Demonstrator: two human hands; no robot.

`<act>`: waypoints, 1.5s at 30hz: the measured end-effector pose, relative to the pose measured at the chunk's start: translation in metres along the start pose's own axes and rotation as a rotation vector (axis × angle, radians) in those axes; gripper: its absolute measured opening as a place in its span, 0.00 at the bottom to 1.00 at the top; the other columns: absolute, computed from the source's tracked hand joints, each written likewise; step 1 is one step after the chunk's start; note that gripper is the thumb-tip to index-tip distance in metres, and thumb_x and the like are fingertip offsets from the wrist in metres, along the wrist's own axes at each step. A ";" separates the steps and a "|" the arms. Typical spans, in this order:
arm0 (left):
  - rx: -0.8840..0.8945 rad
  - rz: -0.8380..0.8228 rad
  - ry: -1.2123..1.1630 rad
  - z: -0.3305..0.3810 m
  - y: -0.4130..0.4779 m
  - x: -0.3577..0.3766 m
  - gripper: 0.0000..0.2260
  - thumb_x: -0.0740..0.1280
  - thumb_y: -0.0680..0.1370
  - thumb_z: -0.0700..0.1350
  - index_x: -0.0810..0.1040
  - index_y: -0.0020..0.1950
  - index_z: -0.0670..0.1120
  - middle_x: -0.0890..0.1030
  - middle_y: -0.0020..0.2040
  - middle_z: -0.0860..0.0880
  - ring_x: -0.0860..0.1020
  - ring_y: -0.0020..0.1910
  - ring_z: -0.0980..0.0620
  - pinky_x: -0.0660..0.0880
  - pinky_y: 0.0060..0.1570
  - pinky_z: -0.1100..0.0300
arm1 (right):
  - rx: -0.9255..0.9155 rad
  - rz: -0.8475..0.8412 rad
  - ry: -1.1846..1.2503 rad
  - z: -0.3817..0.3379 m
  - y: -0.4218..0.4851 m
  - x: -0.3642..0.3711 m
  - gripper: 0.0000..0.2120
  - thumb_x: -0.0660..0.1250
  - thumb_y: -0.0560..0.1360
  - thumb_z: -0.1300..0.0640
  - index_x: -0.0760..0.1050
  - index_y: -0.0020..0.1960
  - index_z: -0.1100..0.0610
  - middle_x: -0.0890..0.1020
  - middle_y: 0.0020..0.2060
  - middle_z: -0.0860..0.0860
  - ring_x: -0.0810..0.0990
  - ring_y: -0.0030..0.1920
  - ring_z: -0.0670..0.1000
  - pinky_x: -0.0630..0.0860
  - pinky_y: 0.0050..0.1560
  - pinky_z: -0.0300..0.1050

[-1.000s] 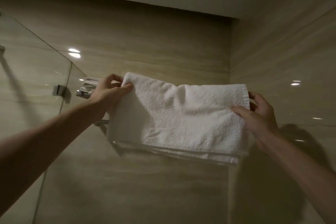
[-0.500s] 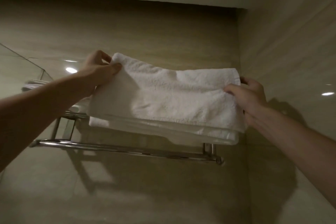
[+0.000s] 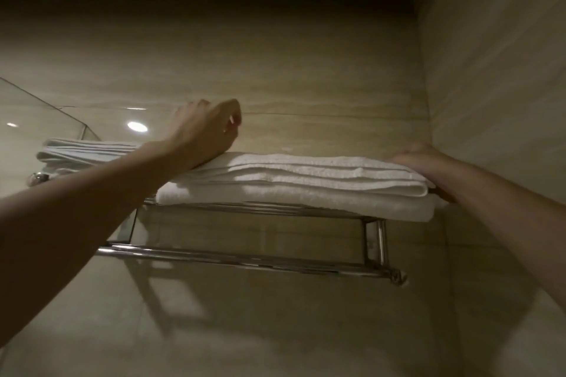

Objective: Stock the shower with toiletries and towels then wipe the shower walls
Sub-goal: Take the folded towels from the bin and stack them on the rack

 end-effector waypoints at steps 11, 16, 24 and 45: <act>0.394 -0.144 0.247 0.022 -0.085 -0.014 0.39 0.57 0.72 0.76 0.65 0.72 0.49 0.78 0.63 0.48 0.79 0.56 0.50 0.78 0.43 0.55 | -0.616 -0.339 -0.657 -0.060 -0.083 0.024 0.49 0.71 0.62 0.26 0.56 0.77 0.39 0.70 0.71 0.44 0.70 0.68 0.48 0.73 0.64 0.48; 0.504 -0.080 0.223 0.015 -0.081 -0.012 0.32 0.76 0.72 0.52 0.66 0.71 0.45 0.81 0.58 0.43 0.82 0.50 0.45 0.82 0.43 0.50 | -0.887 -0.034 -0.910 -0.042 -0.077 0.031 0.36 0.68 0.76 0.39 0.53 0.77 0.39 0.72 0.68 0.43 0.72 0.63 0.46 0.74 0.58 0.50; 0.360 -0.160 0.088 0.014 -0.068 -0.002 0.27 0.62 0.79 0.62 0.67 0.73 0.49 0.80 0.61 0.47 0.80 0.55 0.47 0.76 0.48 0.53 | -0.886 0.118 -0.977 -0.029 -0.058 0.035 0.33 0.65 0.79 0.49 0.51 0.78 0.42 0.72 0.70 0.48 0.72 0.67 0.53 0.69 0.66 0.52; 0.236 -0.315 0.151 -0.016 -0.076 0.012 0.25 0.60 0.82 0.55 0.58 0.78 0.55 0.74 0.70 0.45 0.74 0.66 0.43 0.75 0.59 0.40 | -0.923 0.261 -0.960 0.006 -0.065 0.039 0.31 0.61 0.80 0.65 0.58 0.78 0.46 0.75 0.67 0.49 0.73 0.64 0.54 0.71 0.62 0.52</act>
Point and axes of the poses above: each hand's wrist, its own y-axis towards the middle knuckle, its own x-axis out of the palm, z = x × y, the point moved 4 cm from there along y, towards the middle knuckle
